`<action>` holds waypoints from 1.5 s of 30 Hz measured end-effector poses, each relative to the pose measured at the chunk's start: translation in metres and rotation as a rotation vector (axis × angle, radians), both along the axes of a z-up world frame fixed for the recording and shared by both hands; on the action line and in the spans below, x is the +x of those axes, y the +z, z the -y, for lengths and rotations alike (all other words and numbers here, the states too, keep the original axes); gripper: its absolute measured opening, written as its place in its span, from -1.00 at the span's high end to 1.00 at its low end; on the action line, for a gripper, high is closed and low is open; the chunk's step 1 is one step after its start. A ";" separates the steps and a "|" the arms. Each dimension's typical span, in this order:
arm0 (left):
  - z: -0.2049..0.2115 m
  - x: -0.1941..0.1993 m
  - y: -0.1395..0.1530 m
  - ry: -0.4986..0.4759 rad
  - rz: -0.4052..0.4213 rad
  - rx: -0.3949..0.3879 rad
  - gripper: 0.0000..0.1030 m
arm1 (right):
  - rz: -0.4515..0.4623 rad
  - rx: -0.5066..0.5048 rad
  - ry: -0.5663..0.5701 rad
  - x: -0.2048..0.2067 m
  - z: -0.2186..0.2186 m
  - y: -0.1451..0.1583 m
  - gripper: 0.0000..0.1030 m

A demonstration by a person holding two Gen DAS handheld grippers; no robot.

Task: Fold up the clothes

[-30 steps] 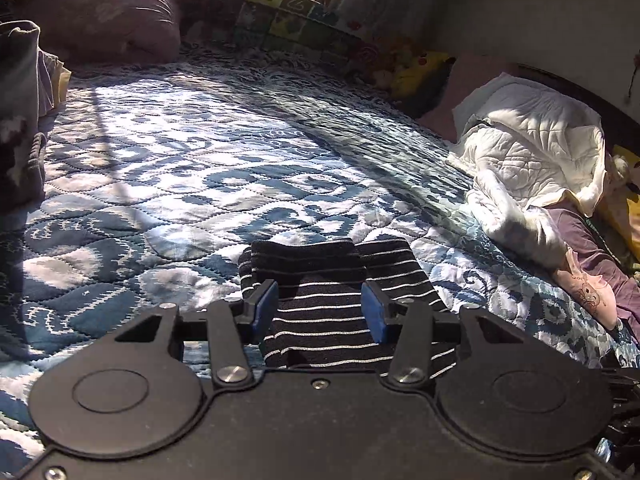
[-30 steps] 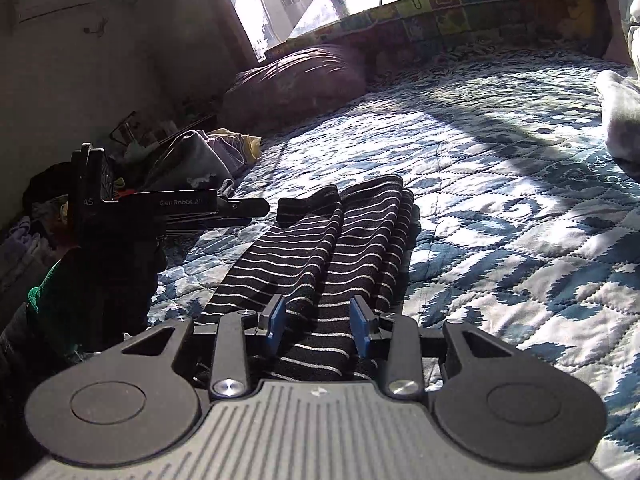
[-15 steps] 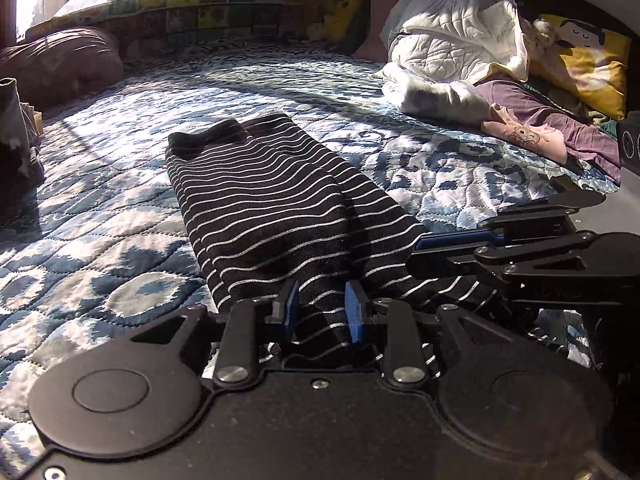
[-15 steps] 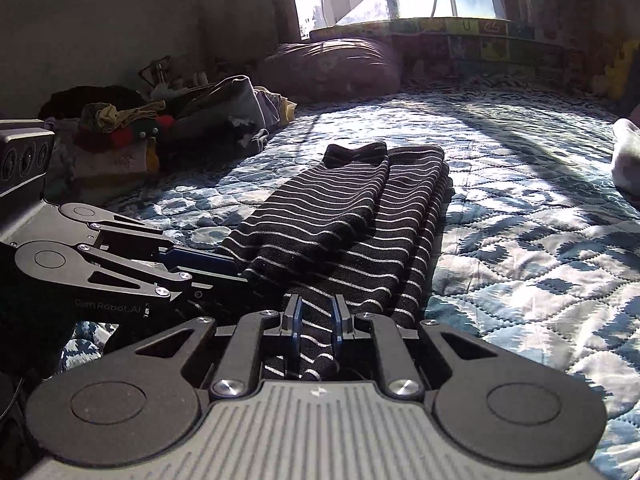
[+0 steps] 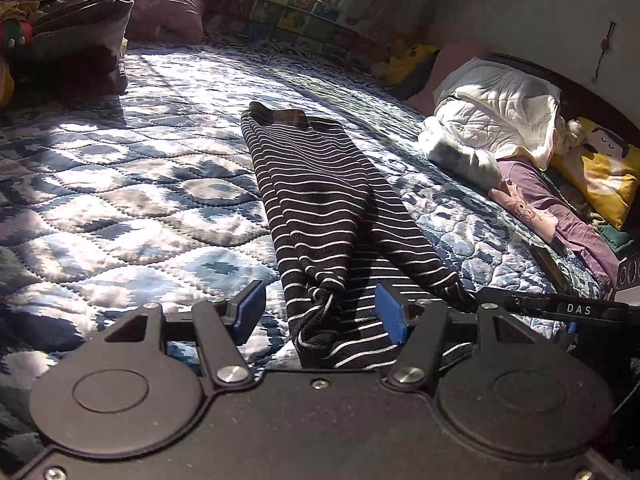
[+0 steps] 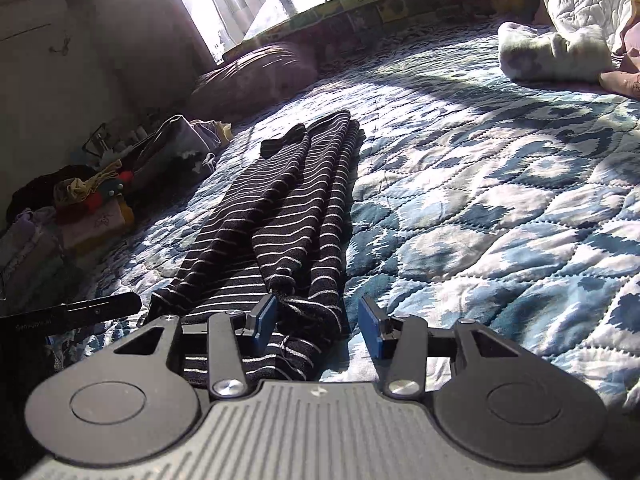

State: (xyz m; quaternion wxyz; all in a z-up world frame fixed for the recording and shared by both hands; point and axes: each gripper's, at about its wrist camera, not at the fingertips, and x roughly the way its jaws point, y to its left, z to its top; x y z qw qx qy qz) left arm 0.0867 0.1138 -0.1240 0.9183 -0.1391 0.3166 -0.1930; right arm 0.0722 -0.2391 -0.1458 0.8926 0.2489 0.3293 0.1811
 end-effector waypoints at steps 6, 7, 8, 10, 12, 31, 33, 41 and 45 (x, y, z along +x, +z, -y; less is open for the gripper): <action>-0.037 0.002 -0.035 0.146 -0.280 -0.474 -0.24 | -0.100 0.356 -0.042 -0.003 0.021 -0.023 -0.33; -0.037 0.004 -0.036 0.160 -0.288 -0.495 -0.25 | -0.106 0.370 -0.045 0.000 0.018 -0.025 -0.33; -0.036 0.006 -0.036 0.175 -0.295 -0.515 -0.25 | -0.106 0.368 -0.050 0.003 0.015 -0.024 -0.35; -0.035 0.011 -0.036 0.201 -0.309 -0.568 -0.29 | -0.107 0.372 -0.057 0.010 0.009 -0.023 -0.40; -0.032 0.016 -0.039 0.240 -0.322 -0.601 -0.29 | -0.112 0.371 -0.049 0.019 0.002 -0.023 -0.46; -0.021 0.029 -0.051 0.320 -0.372 -0.540 0.66 | -0.118 0.359 -0.080 0.038 -0.004 -0.045 0.65; -0.017 0.029 -0.048 0.319 -0.359 -0.506 0.70 | -0.108 0.350 -0.079 0.037 -0.005 -0.045 0.67; -0.031 0.019 -0.046 0.230 -0.324 -0.587 0.20 | -0.024 0.237 -0.038 0.020 -0.005 -0.019 0.31; -0.030 -0.006 -0.012 0.156 -0.137 -0.345 -0.20 | 0.152 -0.054 0.020 -0.007 -0.007 0.013 0.15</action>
